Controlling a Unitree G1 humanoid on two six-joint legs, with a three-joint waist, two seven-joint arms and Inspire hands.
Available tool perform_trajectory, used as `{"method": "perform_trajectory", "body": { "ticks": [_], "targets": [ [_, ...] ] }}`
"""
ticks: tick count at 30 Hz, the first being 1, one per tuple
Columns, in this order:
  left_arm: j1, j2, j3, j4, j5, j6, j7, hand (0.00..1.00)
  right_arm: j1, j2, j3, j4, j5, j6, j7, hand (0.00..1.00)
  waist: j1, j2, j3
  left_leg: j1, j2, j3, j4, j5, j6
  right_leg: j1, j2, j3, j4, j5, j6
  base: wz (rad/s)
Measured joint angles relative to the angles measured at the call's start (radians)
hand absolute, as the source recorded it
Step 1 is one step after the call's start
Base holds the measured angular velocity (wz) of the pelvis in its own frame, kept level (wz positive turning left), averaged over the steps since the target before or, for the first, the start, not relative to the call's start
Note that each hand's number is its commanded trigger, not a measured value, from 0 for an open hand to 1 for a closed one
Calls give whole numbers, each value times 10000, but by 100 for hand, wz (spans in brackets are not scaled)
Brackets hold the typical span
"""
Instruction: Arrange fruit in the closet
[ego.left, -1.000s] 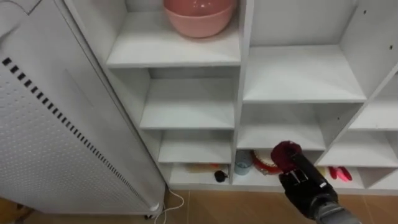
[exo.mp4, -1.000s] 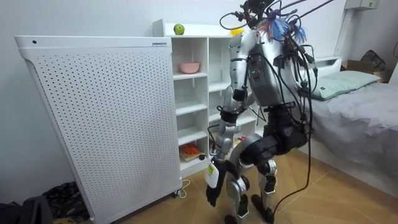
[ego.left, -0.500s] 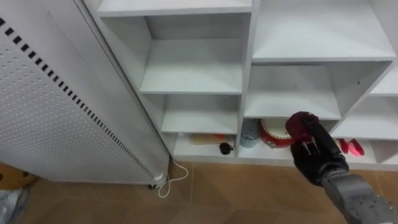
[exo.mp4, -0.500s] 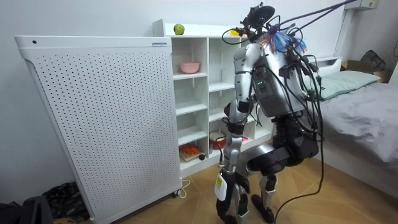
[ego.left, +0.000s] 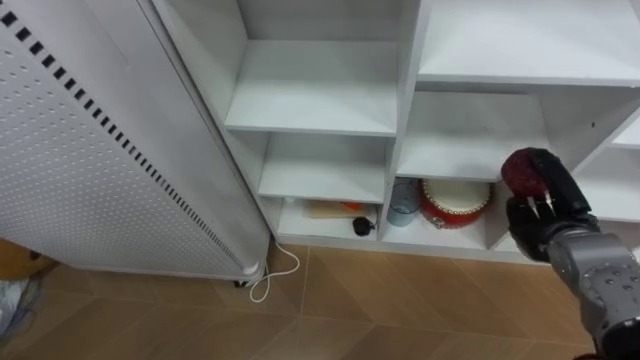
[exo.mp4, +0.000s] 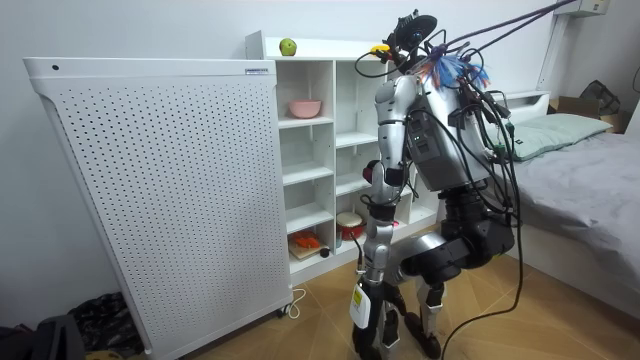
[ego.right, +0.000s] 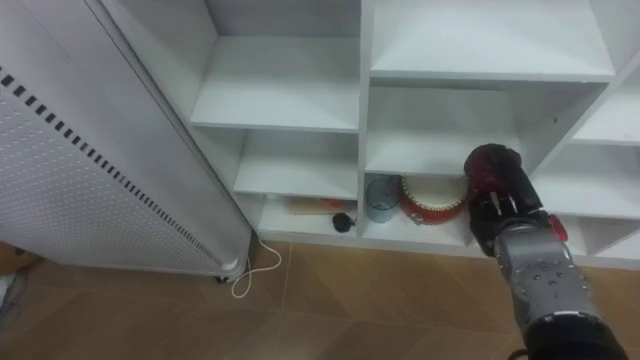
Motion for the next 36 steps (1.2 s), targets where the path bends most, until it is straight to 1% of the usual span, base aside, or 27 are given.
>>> {"method": "perform_trajectory", "body": {
  "ticks": [1,2,6,7,12,15,19,21,22,23,27,29,31,36],
  "targets": [
    [0,15,0,0,0,0,0,0,-19,-20,0,-33,-28,-44,-80,23,-2,1,0,-8,-10,0,65,-17,23,0,-13,14,62,-18,21,5],
    [0,34,0,1,0,-1,0,0,-19,-27,0,-100,-82,-52,-157,0,-3,3,-2,-14,-12,-1,131,-36,35,1,-15,29,120,-49,46,4],
    [11,57,6,14,1,-5,0,0,-23,-27,4,-385,-169,-67,-309,0,27,3,-7,-21,-13,3,254,-68,52,1,-14,60,215,-54,55,0],
    [29,57,6,14,3,-5,0,0,-25,-27,4,-411,-226,-95,-324,0,39,7,-15,-20,-7,2,335,-117,50,3,-6,77,282,-70,60,-3],
    [153,57,7,13,11,-12,-7,0,-28,-41,5,-425,-372,-235,-423,0,28,5,-25,0,22,24,508,-133,67,34,14,122,391,-69,59,-2],
    [281,66,8,13,70,-12,-35,0,-29,-89,11,-455,-424,-238,-424,0,34,9,-75,13,39,35,595,-138,71,41,32,160,466,-72,66,-1],
    [363,77,0,11,208,-11,-216,0,-37,-91,67,-762,-440,-248,-447,0,59,-13,-91,45,146,83,655,-175,24,66,142,203,455,-33,101,-7],
    [385,78,-6,8,205,-11,-259,0,-51,-98,138,-761,-442,-247,-474,0,48,-29,-101,116,146,80,651,-175,5,124,150,208,454,-32,103,-2],
    [401,95,-7,9,199,-12,-266,0,-51,-99,168,-761,-445,-247,-508,0,46,-72,-128,141,143,84,632,-168,-11,135,150,216,452,-33,105,0],
    [407,122,-13,9,199,-12,-278,0,-51,-104,215,-762,-452,-247,-515,0,26,-93,-139,160,145,79,628,-161,-21,156,153,211,450,-34,105,0],
    [533,187,-10,10,200,-154,-317,0,-49,-103,227,-755,-451,-247,-663,0,32,-143,-123,341,146,73,600,-170,-31,365,153,193,415,-44,106,0],
    [635,302,-5,10,200,-193,-372,0,-50,-103,222,-755,-452,-247,-708,0,31,-197,-128,433,151,39,603,-195,-38,474,160,163,394,-77,129,0],
    [706,458,-1,11,200,-192,-480,0,-49,-103,218,-755,-452,-247,-742,0,29,-264,-115,464,160,-29,617,-202,-38,567,157,78,361,-87,127,4],
    [873,490,-1,8,212,-167,-578,0,-49,-110,226,-749,-451,-244,-774,0,51,-276,-120,526,172,-46,620,-239,25,700,155,19,244,-73,163,-1]
  ]
}}
